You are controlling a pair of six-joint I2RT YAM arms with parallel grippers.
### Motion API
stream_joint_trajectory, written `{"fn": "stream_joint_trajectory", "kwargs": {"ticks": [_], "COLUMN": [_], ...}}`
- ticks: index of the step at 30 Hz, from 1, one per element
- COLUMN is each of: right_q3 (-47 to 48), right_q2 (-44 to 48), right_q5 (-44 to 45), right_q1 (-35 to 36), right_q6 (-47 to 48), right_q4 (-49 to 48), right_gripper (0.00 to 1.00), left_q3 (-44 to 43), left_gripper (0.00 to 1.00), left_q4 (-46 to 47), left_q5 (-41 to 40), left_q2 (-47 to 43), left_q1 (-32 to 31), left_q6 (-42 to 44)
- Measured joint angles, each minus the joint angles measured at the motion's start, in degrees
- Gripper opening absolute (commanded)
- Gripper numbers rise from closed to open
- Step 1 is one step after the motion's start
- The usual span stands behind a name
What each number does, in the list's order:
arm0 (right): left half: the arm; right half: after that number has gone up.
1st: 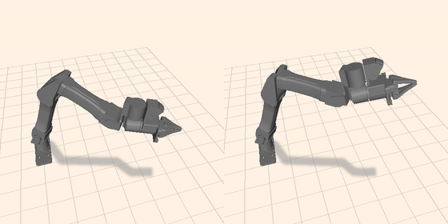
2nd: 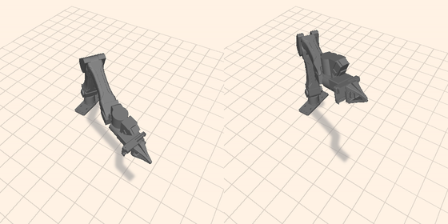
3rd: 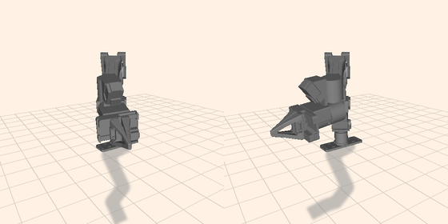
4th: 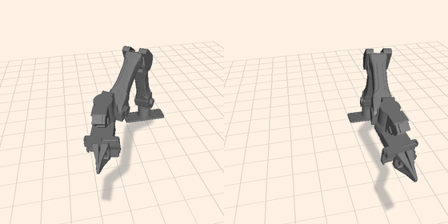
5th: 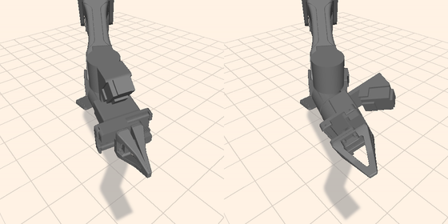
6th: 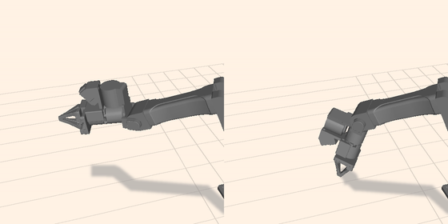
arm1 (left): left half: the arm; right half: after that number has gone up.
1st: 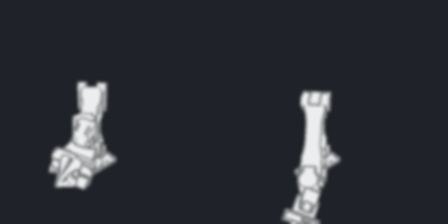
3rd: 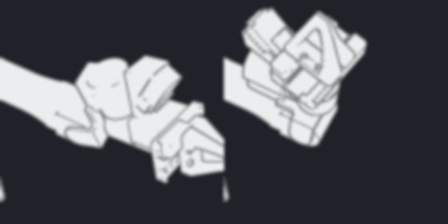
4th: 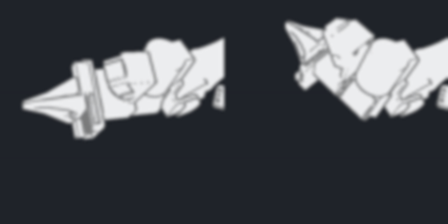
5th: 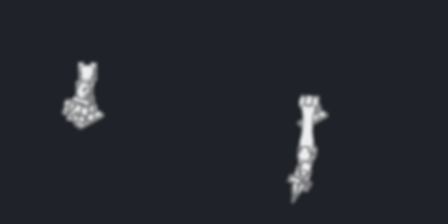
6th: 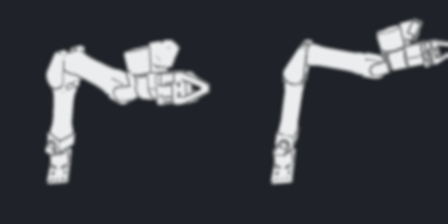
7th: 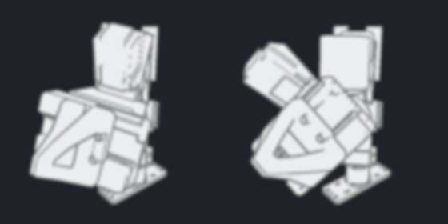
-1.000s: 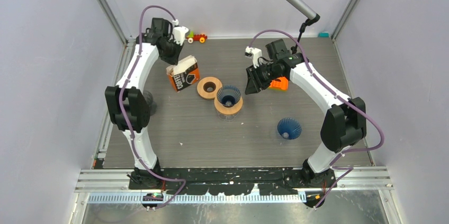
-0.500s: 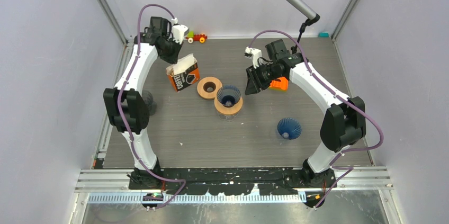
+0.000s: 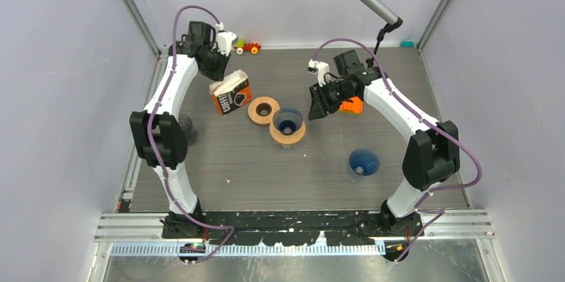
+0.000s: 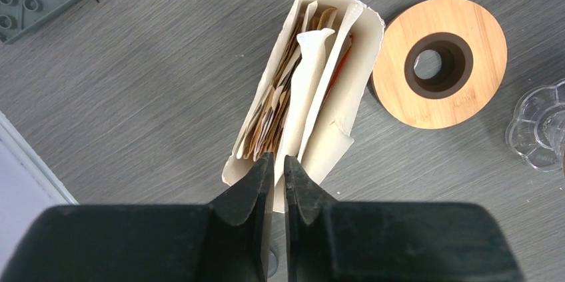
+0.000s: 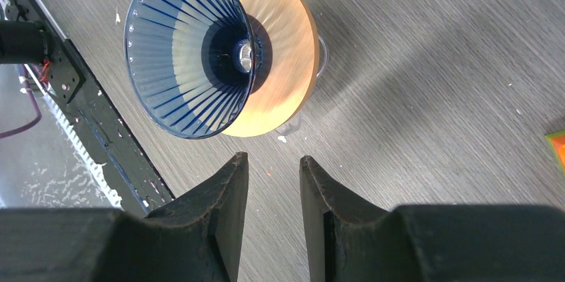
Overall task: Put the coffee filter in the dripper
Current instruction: Pick up the coffee filter from the coffee filter holder.
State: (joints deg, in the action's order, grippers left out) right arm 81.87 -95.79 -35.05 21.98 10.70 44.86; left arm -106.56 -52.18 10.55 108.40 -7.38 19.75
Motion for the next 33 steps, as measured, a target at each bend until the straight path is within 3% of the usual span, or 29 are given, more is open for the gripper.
{"fn": "stream_joint_trajectory", "kwargs": {"ticks": [20, 24, 33], "right_q3": [0.00, 0.09, 0.11], "right_q2": [-0.37, -0.37, -0.37], "right_q5": [0.00, 0.00, 0.02], "right_q1": [0.00, 0.00, 0.00], "right_q6": [0.15, 0.15, 0.20], "right_q4": [0.24, 0.26, 0.26], "right_gripper": [0.39, 0.39, 0.39], "left_q3": [-1.42, -2.43, -4.42], "left_gripper": [0.38, 0.38, 0.24], "left_q4": [-1.29, -1.81, -1.90], "left_q5": [2.36, 3.34, 4.48], "left_q2": [3.98, 5.53, 6.93], "left_q1": [0.00, -0.02, -0.02], "left_q6": [-0.46, -1.40, -2.93]}}
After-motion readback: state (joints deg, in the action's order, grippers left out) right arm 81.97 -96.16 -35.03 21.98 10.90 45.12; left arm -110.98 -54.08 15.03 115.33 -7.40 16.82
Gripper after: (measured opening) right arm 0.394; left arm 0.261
